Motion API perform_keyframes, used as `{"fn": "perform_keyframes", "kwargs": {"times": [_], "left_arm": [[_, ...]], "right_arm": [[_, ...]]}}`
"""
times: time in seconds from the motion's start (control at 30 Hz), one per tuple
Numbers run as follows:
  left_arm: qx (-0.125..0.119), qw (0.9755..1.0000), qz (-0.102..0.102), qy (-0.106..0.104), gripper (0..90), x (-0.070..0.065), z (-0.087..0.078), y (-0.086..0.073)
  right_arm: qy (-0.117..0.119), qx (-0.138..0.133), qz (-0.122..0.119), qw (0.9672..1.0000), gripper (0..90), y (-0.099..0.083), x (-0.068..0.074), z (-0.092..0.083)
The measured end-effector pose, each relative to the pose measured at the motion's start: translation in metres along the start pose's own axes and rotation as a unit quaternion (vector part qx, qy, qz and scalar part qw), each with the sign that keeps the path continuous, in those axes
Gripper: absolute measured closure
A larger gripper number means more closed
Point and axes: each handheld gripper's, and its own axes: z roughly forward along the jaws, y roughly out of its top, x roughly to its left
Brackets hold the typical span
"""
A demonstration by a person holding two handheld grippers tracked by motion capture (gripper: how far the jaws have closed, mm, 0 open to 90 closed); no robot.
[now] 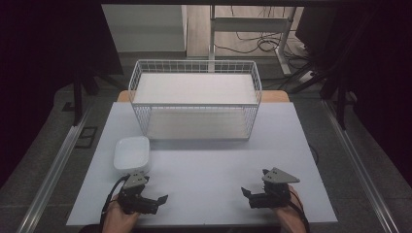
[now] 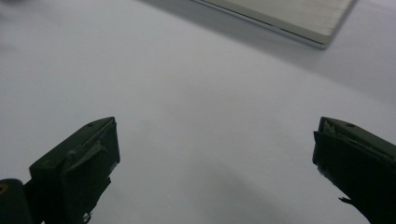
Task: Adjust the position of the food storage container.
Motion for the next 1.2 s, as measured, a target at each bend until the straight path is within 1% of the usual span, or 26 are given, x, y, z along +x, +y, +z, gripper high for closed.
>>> {"fn": "perform_keyframes", "kwargs": {"times": [0.03, 0.07, 0.1, 0.27, 0.33, 0.43, 0.7, 0.73, 0.77, 0.8, 0.87, 0.97, 1.03, 1.1, 1.17, 1.2], "left_arm": [[0.0, 1.0, 0.0, 0.0, 1.6, 0.0, 0.0, 0.0], [-0.001, 1.0, 0.003, 0.0, 1.6, 0.0, 0.0, 0.0], [0.0, 1.0, 0.009, -0.001, 2.0, -0.001, 0.0, 0.0], [0.002, 0.9999, 0.011, -0.001, 2.8, 0.0, 0.0, 0.0], [-0.002, 0.9999, 0.012, -0.003, 3.4, -0.001, -0.002, 0.001], [-0.005, 0.9999, 0.013, -0.005, 3.4, -0.001, -0.003, 0.001], [0.001, 0.9998, 0.018, -0.004, 1.3, -0.004, -0.003, 0.004], [-0.001, 0.9999, 0.015, -0.007, 1.3, -0.003, -0.004, 0.004], [-0.004, 0.9999, 0.012, -0.011, 1.3, -0.003, -0.005, 0.005], [-0.008, 0.9998, 0.01, -0.016, 1.3, -0.002, -0.006, 0.006], [-0.011, 0.9997, 0.008, -0.019, 1.3, -0.001, -0.009, 0.007], [-0.008, 0.9999, 0.009, -0.007, 3.0, 0.002, -0.013, 0.011], [-0.006, 0.9999, 0.007, 0.008, 6.3, 0.005, -0.016, 0.013], [-0.007, 0.9996, 0.004, 0.026, 10.4, 0.012, -0.021, 0.016], [-0.016, 0.9994, -0.007, 0.03, 16.5, 0.019, -0.027, 0.018], [-0.028, 0.9989, -0.023, 0.03, 22.9, 0.027, -0.033, 0.019]], "right_arm": [[0.0, 0.0, 0.0, 1.0, 0.3, 0.0, 0.0, 0.0], [0.012, 0.003, 0.008, 0.9999, 0.3, -0.001, -0.001, 0.001], [0.019, 0.011, 0.008, 0.9997, 0.3, -0.001, -0.001, 0.002], [0.02, 0.012, 0.0, 0.9997, 0.2, 0.0, 0.0, 0.001], [0.017, 0.026, -0.005, 0.9995, 0.2, 0.0, -0.001, 0.001], [0.016, 0.032, -0.003, 0.9993, 0.2, -0.001, -0.002, 0.002], [0.03, 0.028, 0.007, 0.9992, 0.2, 0.001, -0.001, 0.001], [0.03, 0.028, 0.007, 0.9992, 0.2, 0.001, -0.001, 0.001], [0.038, 0.025, 0.014, 0.9989, 0.2, 0.002, -0.001, 0.001], [0.04, 0.023, 0.02, 0.9987, 0.2, 0.002, -0.001, 0.001], [0.041, 0.022, 0.024, 0.9986, 0.2, 0.003, -0.001, 0.001], [0.035, 0.019, 0.032, 0.9987, 0.1, 0.004, 0.0, 0.002], [0.032, 0.017, 0.037, 0.9986, 0.0, 0.004, 0.0, 0.003], [0.029, 0.013, 0.042, 0.9986, 0.0, 0.004, 0.0, 0.003], [0.021, 0.016, 0.037, 0.999, 0.0, 0.004, -0.001, 0.003], [0.013, 0.02, 0.034, 0.9992, 0.0, 0.004, -0.002, 0.004]]}}
